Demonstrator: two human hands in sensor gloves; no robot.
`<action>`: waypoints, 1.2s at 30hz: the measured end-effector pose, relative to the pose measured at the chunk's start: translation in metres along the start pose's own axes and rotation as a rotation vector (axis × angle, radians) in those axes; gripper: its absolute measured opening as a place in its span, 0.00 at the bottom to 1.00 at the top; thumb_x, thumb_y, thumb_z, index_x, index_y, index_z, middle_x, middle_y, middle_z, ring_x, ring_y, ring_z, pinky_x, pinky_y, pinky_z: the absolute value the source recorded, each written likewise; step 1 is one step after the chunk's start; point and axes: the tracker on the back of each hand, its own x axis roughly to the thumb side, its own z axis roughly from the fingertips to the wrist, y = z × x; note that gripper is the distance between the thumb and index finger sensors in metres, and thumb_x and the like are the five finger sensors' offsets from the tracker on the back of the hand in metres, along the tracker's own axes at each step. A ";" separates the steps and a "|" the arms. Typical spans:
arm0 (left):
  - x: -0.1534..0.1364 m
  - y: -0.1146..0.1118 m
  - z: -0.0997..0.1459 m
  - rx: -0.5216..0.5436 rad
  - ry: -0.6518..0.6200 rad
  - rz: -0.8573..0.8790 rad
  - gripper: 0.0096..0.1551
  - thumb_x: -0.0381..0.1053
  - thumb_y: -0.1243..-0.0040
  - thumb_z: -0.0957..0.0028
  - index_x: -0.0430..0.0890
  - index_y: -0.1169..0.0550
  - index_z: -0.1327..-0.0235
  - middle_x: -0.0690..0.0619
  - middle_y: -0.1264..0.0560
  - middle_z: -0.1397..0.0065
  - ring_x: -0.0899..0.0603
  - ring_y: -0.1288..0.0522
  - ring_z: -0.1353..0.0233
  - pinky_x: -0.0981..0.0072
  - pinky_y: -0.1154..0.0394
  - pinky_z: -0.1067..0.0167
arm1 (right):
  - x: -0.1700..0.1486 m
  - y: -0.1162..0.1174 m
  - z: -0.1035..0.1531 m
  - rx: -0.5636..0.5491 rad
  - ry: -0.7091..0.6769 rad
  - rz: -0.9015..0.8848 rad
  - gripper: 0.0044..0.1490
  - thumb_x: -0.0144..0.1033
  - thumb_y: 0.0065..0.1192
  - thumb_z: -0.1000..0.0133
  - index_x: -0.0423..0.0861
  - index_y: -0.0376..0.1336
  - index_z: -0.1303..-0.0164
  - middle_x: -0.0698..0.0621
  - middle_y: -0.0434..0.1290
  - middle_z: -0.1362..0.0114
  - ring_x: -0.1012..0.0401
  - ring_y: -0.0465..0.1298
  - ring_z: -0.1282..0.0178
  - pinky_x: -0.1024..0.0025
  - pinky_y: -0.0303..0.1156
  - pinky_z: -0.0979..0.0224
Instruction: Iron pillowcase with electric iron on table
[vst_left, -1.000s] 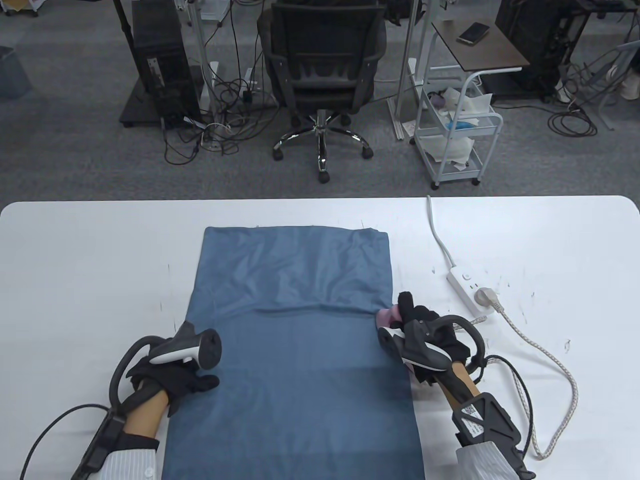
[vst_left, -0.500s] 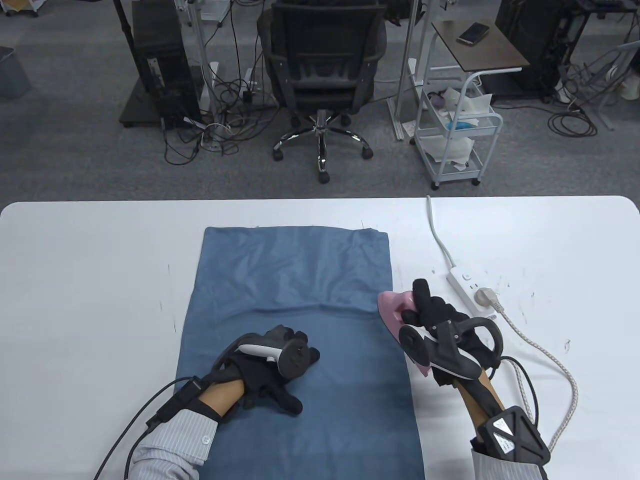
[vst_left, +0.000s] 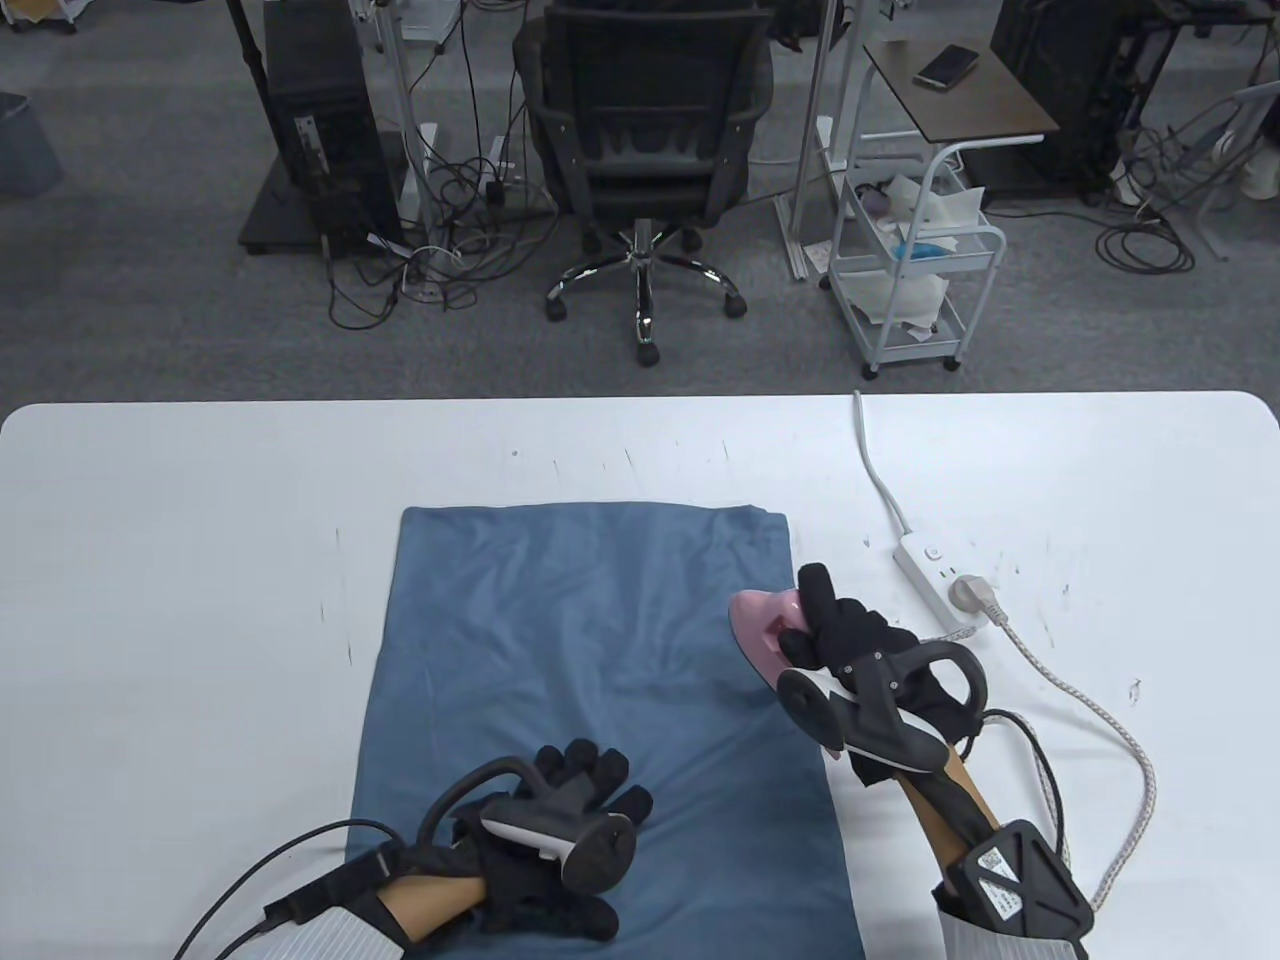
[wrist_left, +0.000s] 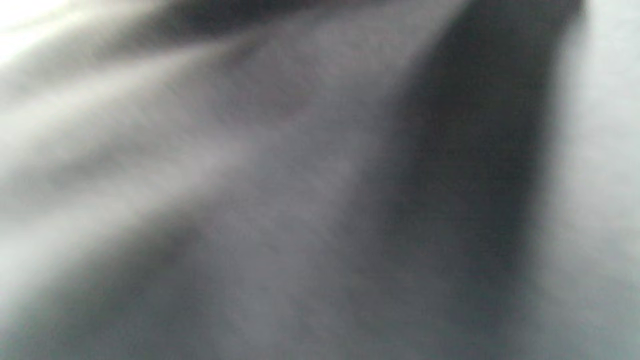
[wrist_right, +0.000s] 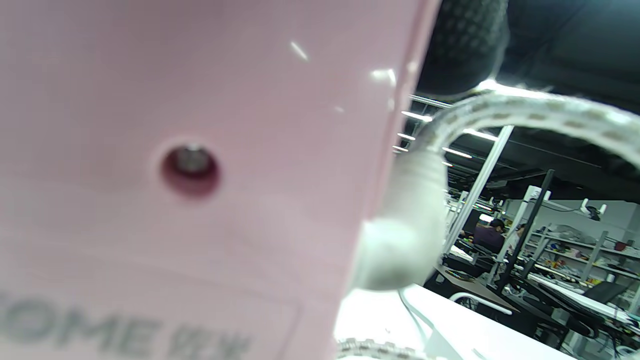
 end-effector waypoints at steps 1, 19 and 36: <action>-0.004 0.001 0.002 0.024 0.017 0.001 0.66 0.78 0.68 0.53 0.40 0.70 0.18 0.27 0.72 0.17 0.16 0.63 0.20 0.25 0.57 0.26 | 0.003 0.000 0.000 -0.001 -0.013 0.002 0.44 0.48 0.34 0.37 0.31 0.47 0.19 0.49 0.76 0.43 0.61 0.80 0.60 0.67 0.80 0.53; -0.144 -0.045 0.052 -0.070 0.467 0.397 0.68 0.78 0.65 0.53 0.38 0.72 0.19 0.27 0.73 0.18 0.18 0.67 0.20 0.26 0.61 0.27 | 0.146 0.009 0.001 0.040 -0.559 -0.062 0.42 0.50 0.37 0.38 0.40 0.44 0.18 0.49 0.76 0.43 0.62 0.80 0.60 0.68 0.80 0.52; -0.125 -0.067 0.069 -0.152 0.424 0.401 0.73 0.76 0.57 0.56 0.33 0.73 0.22 0.24 0.75 0.21 0.17 0.68 0.22 0.27 0.61 0.27 | 0.029 0.071 -0.041 0.183 0.061 0.122 0.41 0.50 0.37 0.38 0.41 0.44 0.17 0.49 0.76 0.45 0.62 0.79 0.62 0.67 0.80 0.55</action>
